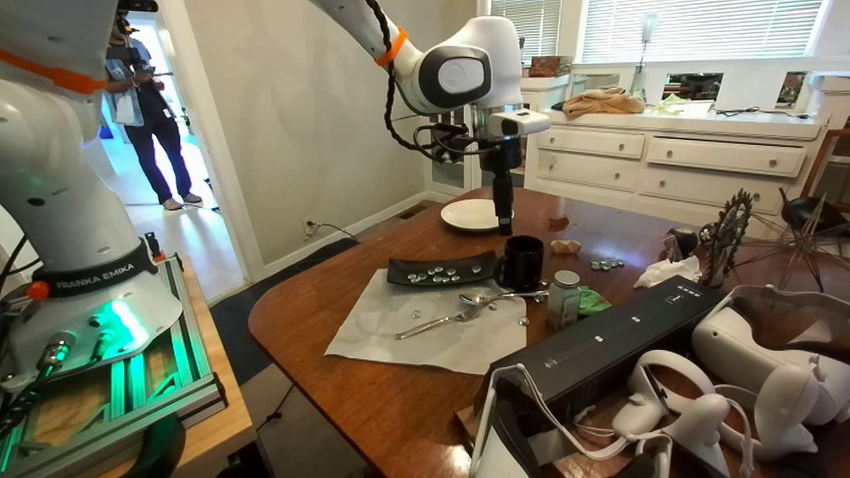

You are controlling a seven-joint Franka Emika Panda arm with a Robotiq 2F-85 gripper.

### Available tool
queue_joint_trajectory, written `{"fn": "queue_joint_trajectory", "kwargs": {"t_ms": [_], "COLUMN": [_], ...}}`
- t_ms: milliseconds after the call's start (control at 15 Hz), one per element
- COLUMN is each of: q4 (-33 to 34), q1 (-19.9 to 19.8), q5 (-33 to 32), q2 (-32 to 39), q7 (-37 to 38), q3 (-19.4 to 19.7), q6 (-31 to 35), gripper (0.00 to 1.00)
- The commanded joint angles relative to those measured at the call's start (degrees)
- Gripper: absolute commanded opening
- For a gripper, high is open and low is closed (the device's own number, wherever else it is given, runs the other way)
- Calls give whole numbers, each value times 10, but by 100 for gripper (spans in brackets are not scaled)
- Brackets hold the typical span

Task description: Put the black cup on the white plate

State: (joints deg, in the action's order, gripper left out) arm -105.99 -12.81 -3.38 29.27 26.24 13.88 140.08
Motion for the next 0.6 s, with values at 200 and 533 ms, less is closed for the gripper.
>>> {"fn": "queue_joint_trajectory", "kwargs": {"t_ms": [200,533], "q4": [-71,-73], "q1": [-52,-115], "q5": [136,189], "q2": [-12,13], "q7": [-223,-427], "q3": [-98,-189], "q6": [155,200], "gripper": [100,100]}}
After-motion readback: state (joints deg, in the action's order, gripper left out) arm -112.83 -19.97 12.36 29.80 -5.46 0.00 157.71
